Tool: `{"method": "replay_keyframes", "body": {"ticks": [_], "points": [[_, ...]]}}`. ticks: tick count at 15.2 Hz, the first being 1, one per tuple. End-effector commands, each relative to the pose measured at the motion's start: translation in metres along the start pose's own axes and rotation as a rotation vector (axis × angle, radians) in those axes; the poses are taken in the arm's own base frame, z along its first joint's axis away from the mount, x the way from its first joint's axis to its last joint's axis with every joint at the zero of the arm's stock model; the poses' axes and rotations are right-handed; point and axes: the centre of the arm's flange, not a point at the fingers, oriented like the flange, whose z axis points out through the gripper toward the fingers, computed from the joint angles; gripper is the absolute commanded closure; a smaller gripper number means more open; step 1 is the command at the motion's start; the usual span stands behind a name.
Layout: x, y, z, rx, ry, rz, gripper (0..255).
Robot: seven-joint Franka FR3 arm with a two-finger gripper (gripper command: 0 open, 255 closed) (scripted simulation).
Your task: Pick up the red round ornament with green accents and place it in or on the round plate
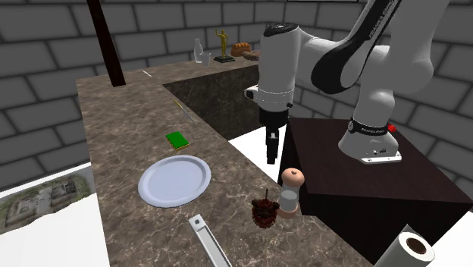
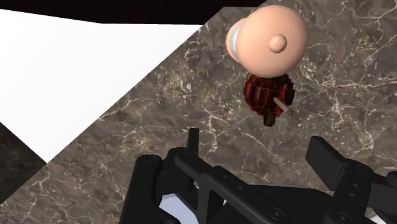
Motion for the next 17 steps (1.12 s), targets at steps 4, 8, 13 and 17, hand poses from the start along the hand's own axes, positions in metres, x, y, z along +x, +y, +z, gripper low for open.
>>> {"method": "replay_keyframes", "body": {"ticks": [4,8,13,17], "points": [[0.017,-0.040,0.054,-0.002,-0.004,0.016,0],[0.031,-0.069,0.096,-0.005,-0.008,0.027,0],[0.031,-0.069,0.118,-0.005,-0.008,0.027,0],[0.031,-0.069,0.137,-0.005,-0.008,0.027,0]]}}
